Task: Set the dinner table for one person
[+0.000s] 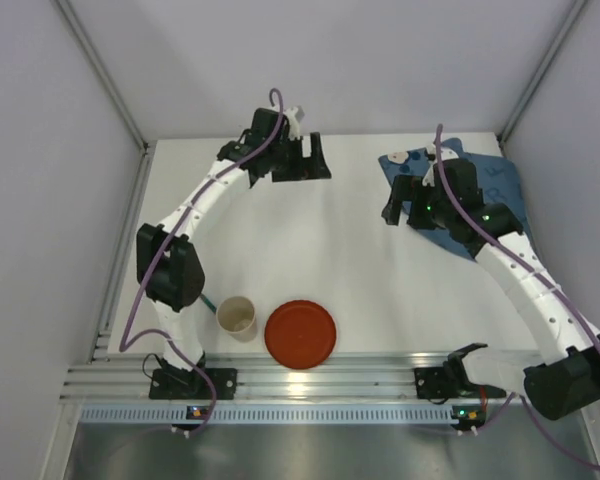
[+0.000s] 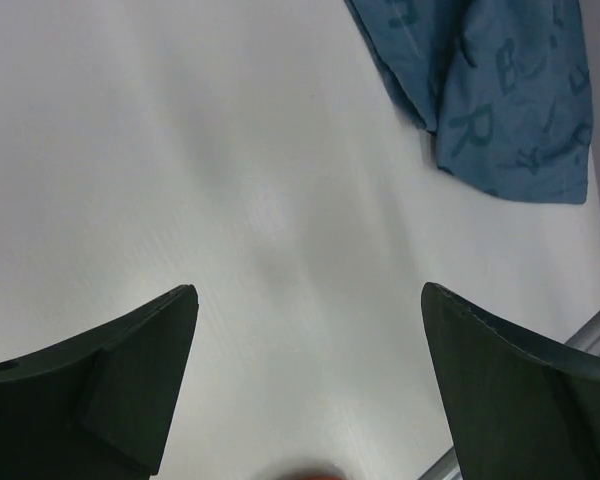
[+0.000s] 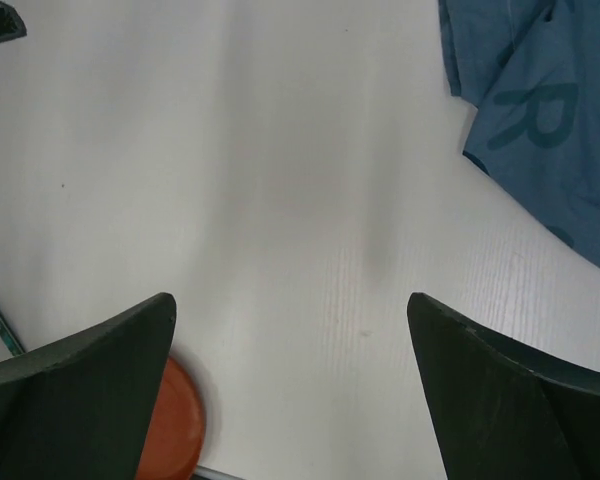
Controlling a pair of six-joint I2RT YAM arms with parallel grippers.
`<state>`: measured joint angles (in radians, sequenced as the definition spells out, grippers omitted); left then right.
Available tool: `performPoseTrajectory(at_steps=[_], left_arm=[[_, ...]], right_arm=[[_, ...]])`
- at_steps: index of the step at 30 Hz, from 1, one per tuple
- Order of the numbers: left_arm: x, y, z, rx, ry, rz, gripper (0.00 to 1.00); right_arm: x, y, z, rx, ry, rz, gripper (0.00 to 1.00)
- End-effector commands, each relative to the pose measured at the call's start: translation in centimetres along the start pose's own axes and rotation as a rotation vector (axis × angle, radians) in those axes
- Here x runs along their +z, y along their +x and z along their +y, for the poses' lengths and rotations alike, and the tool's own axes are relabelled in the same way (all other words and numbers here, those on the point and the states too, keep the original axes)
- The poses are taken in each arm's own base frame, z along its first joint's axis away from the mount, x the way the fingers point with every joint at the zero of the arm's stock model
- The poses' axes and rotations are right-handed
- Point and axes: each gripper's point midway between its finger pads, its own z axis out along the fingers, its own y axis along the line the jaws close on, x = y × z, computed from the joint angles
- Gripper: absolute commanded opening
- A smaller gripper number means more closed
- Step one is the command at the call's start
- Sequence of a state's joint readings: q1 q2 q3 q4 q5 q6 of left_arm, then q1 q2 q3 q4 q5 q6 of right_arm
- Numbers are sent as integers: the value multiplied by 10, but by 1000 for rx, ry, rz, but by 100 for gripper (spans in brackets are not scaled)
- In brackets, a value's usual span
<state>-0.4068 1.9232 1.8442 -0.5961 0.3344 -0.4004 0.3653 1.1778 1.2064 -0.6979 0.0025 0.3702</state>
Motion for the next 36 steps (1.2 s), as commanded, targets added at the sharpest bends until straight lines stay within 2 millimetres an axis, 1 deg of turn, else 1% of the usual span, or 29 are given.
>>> performPoseTrajectory(at_steps=[1, 2, 3, 4, 5, 6, 7, 8, 9, 10, 11, 12, 13, 14, 15, 16, 17, 19, 20, 21, 22, 25, 29, 30, 32, 33, 34, 35, 36], left_arm=[[-28, -47, -2, -76, -121, -228, 99], [-22, -50, 4, -127, -100, -270, 98], [-1, -15, -1, -247, 47, -157, 98], [7, -35, -10, -267, 167, -226, 98], [12, -45, -18, -303, 190, -214, 98], [48, -27, -1, -326, 111, -138, 98], [60, -12, 3, -322, 35, -71, 98], [74, -5, -16, -274, 26, -51, 98], [92, -10, -23, -253, 33, -60, 98], [103, -5, -36, -250, 59, -49, 98], [113, -9, -44, -259, 88, -66, 98], [131, -6, -48, -299, 112, -57, 98], [140, -5, -52, -308, 126, -59, 98], [145, -10, -69, -299, 154, -76, 98], [165, 4, -65, -308, 141, -52, 98], [173, 8, -69, -307, 145, -47, 98], [187, 15, -76, -302, 156, -46, 98], [203, 26, -80, -324, 173, -33, 98], [209, 34, -88, -331, 193, -20, 98], [221, 43, -87, -353, 203, -9, 98], [226, 49, -88, -358, 205, -2, 98], [243, 78, -105, -353, 228, 39, 98], [264, 110, -114, -387, 251, 79, 98], [267, 115, -119, -414, 265, 91, 98], [271, 116, -133, -434, 309, 81, 98], [279, 125, -130, -467, 308, 98, 98], [281, 128, -135, -474, 320, 100, 98], [283, 124, -139, -482, 338, 87, 98], [288, 129, -137, -518, 337, 93, 98]], right_arm=[[-21, -7, -20, 69, 109, -58, 100], [-24, -3, -24, 85, 119, -56, 100], [-25, 3, -28, 102, 127, -48, 100], [-29, 10, -33, 115, 132, -41, 100], [-33, 14, -35, 123, 137, -36, 100], [-36, 22, -39, 133, 153, -9, 100], [-43, 25, -40, 132, 152, -13, 100], [-48, 28, -42, 134, 156, -12, 100], [-52, 34, -44, 132, 164, 1, 100], [-59, 36, -48, 133, 180, -12, 100], [-63, 40, -52, 133, 194, -10, 100], [-68, 47, -55, 127, 210, 9, 100], [-74, 47, -60, 126, 229, -4, 100], [-78, 48, -62, 126, 243, -4, 100], [-83, 55, -66, 122, 262, 16, 100], [-90, 53, -69, 123, 277, 3, 100], [-94, 59, -72, 121, 291, 20, 100], [-104, 59, -76, 128, 315, 5, 100], [-107, 61, -78, 131, 325, 7, 100], [-111, 66, -80, 138, 339, 22, 100], [-116, 65, -82, 144, 350, 13, 100], [-126, 70, -85, 160, 369, 26, 100], [-137, 78, -90, 167, 399, 47, 100], [-139, 78, -91, 166, 409, 45, 100], [-143, 79, -93, 171, 420, 42, 100], [-145, 80, -94, 170, 427, 48, 100], [-147, 81, -95, 169, 431, 49, 100], [-148, 83, -96, 169, 436, 56, 100], [-149, 83, -97, 167, 438, 56, 100]])
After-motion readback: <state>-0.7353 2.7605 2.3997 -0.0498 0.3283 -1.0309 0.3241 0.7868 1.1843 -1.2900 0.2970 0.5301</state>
